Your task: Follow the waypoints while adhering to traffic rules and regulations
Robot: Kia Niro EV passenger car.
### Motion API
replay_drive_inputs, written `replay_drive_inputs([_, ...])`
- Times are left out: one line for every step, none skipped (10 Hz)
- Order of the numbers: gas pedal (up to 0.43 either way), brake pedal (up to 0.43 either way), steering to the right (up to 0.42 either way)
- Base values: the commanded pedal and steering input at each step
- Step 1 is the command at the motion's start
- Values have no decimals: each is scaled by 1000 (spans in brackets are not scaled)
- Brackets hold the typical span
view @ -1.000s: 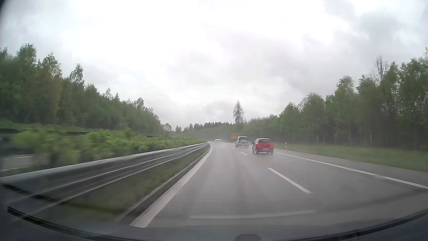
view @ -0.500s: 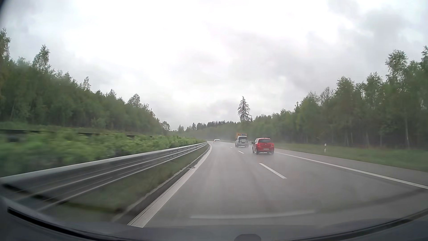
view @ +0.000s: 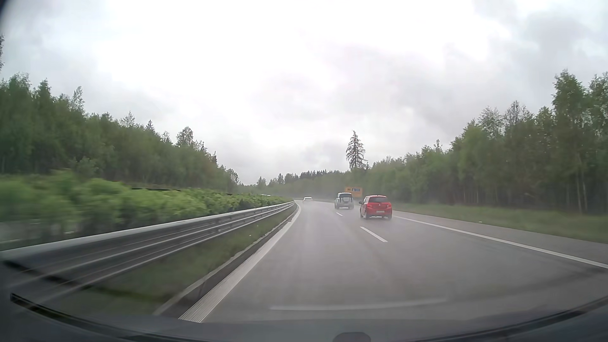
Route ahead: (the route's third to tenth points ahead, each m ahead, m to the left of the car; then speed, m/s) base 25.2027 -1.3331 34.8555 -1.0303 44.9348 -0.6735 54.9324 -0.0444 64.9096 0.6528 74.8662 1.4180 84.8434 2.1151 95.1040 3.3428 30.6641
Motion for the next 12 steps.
replay_drive_inputs([331, 0, -9])
replay_drive_inputs([331, 0, -9])
replay_drive_inputs([331, 0, -9])
replay_drive_inputs([331, 0, -8])
replay_drive_inputs([331, 0, -8])
replay_drive_inputs([331, 0, -8])
replay_drive_inputs([331, 0, -8])
replay_drive_inputs([331, 0, -8])
replay_drive_inputs([331, 0, -8])
replay_drive_inputs([331, 0, -7])
replay_drive_inputs([331, 0, -7])
replay_drive_inputs([331, 0, -7])
